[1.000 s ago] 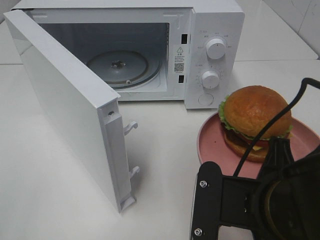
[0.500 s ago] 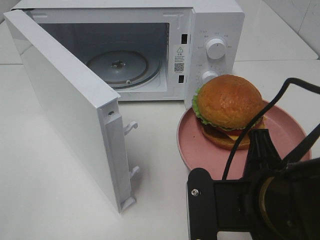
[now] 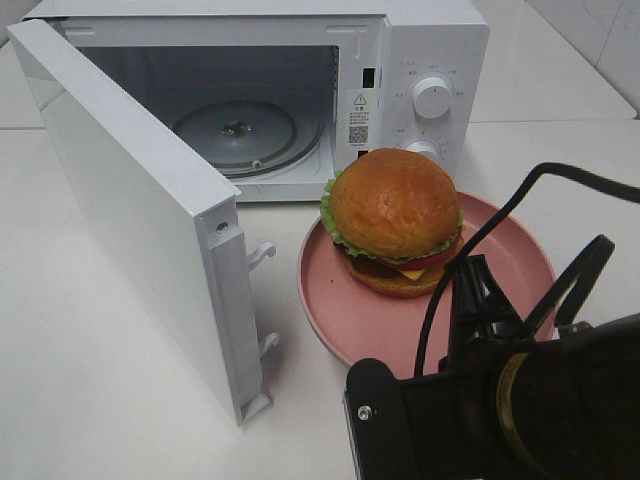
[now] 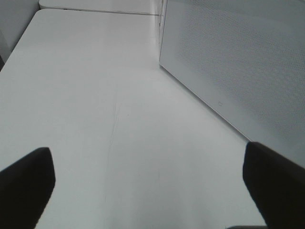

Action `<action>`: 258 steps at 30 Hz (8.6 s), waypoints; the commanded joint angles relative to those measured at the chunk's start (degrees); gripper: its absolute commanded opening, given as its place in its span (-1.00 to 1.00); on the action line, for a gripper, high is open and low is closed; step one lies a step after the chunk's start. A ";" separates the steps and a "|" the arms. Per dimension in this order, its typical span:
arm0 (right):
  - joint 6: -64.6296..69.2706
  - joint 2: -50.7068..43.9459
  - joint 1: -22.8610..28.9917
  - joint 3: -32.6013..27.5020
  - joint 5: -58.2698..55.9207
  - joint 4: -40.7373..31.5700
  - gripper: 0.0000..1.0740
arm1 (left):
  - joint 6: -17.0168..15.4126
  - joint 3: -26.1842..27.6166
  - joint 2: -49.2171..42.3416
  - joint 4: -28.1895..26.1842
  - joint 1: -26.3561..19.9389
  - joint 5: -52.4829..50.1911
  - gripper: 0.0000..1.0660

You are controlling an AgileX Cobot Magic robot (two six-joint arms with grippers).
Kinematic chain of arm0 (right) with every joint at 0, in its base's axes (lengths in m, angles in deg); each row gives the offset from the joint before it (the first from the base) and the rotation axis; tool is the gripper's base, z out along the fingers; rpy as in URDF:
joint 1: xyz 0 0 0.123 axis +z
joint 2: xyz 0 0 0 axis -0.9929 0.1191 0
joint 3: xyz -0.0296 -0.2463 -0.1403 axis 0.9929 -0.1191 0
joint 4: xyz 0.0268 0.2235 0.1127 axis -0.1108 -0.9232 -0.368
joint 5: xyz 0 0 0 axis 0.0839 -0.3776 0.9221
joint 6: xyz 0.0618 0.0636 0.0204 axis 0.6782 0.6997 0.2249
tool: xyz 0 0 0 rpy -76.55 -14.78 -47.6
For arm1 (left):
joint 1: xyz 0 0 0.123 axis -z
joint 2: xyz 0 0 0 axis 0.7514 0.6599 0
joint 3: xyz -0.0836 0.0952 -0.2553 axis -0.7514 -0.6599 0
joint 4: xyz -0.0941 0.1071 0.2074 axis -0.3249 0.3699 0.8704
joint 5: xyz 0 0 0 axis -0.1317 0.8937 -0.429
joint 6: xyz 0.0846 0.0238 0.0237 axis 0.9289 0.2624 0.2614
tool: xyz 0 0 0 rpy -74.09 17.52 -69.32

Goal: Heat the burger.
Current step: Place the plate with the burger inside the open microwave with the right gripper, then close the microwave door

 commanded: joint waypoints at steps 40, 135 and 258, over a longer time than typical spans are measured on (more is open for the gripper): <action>-72.36 -0.52 -33.40 9.80 15.70 -28.76 -1.00 | 0.06 0.00 -0.63 -0.11 0.34 -0.63 0.88; -89.84 27.39 -36.61 43.66 14.90 -41.65 -1.00 | 0.06 0.00 -0.63 -0.11 0.34 -0.63 0.88; -68.01 31.97 -36.73 48.59 21.03 -36.10 0.41 | 0.06 0.00 -0.63 -0.11 0.34 -0.63 0.88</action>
